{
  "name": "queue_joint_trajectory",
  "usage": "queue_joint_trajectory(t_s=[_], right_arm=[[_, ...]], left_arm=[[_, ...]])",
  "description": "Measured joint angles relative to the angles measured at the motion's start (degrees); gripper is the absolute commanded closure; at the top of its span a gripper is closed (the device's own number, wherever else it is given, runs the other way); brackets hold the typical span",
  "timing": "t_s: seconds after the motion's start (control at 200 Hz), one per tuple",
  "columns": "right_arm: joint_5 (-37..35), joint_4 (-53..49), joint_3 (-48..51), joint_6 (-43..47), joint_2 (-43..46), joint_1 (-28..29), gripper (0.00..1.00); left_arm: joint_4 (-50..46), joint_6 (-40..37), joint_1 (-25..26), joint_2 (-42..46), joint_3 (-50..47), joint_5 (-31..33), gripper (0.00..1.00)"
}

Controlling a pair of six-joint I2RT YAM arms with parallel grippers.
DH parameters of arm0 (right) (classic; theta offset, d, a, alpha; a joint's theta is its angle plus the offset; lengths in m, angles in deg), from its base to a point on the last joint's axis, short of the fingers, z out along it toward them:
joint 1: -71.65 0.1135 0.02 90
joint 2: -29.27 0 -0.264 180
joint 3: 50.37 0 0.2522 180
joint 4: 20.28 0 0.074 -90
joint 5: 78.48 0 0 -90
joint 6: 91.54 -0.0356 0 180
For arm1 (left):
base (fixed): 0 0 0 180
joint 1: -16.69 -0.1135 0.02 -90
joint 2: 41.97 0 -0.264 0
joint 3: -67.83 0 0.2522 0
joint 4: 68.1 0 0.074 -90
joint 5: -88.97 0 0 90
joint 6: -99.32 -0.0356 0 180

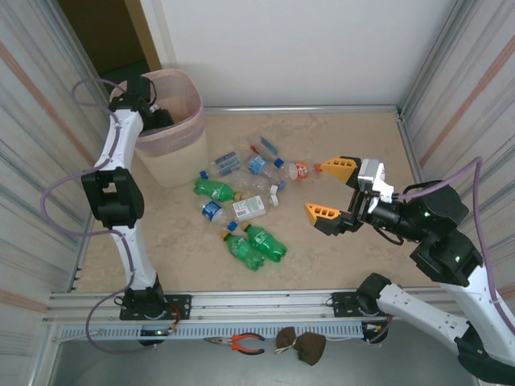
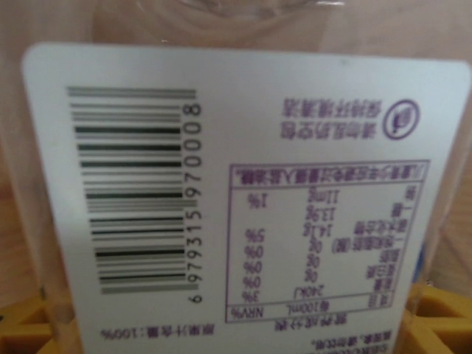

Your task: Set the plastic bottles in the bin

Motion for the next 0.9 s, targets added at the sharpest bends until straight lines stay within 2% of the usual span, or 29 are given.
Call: queue_joint_trajectory(t_s=[0.316, 0.606, 0.902], right_arm=[[-1.0, -0.1, 0.3, 0.0, 0.8, 0.0, 0.12], [-1.8, -0.1, 0.7, 0.0, 0.8, 0.0, 0.12], [-5.1, -1.5, 0.7, 0.0, -0.5, 0.0, 0.12]], left_arm=[[-2.7, 0.7, 1.3, -6.7, 4.1, 0.9, 0.41], [-3.6, 1.7, 1.6, -8.5, 5.8, 0.8, 0.18], [-4.1, 1.6, 1.5, -8.6, 6.1, -0.3, 0.13]])
